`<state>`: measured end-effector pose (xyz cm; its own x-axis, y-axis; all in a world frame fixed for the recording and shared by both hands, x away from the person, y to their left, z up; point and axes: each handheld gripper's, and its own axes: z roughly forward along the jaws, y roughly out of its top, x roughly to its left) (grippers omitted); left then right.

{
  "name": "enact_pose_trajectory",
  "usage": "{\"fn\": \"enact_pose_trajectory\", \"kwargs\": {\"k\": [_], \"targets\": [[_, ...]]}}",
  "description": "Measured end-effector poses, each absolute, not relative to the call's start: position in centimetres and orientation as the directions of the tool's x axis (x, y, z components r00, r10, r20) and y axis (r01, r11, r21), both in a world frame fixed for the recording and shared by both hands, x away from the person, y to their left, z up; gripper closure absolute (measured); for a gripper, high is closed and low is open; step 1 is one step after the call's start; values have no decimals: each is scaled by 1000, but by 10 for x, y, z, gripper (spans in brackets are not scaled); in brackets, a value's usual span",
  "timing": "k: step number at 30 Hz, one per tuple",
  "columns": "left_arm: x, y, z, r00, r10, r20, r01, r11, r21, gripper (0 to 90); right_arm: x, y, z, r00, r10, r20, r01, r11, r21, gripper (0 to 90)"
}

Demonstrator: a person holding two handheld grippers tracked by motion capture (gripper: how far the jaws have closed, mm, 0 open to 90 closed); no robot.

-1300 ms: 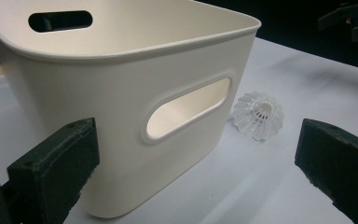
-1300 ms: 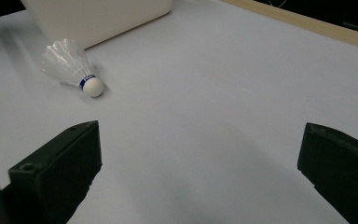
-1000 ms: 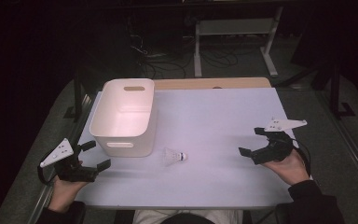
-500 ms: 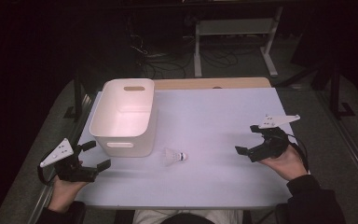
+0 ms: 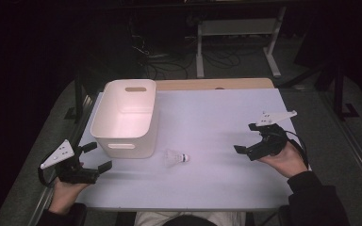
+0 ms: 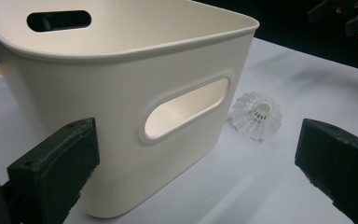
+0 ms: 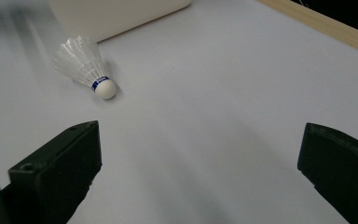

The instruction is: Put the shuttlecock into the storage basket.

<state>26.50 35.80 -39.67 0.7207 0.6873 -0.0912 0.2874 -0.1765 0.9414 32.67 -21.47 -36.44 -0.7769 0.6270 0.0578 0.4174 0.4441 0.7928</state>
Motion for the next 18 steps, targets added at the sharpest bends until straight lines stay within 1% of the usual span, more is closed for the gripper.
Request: {"fn": "enact_pose_trajectory", "kwargs": {"k": [18], "targets": [[265, 358, -397, 722, 686, -90, 288, -180, 941, 0, 337, -201, -350, -805, 592, 41, 394, 481, 783, 0]]}}
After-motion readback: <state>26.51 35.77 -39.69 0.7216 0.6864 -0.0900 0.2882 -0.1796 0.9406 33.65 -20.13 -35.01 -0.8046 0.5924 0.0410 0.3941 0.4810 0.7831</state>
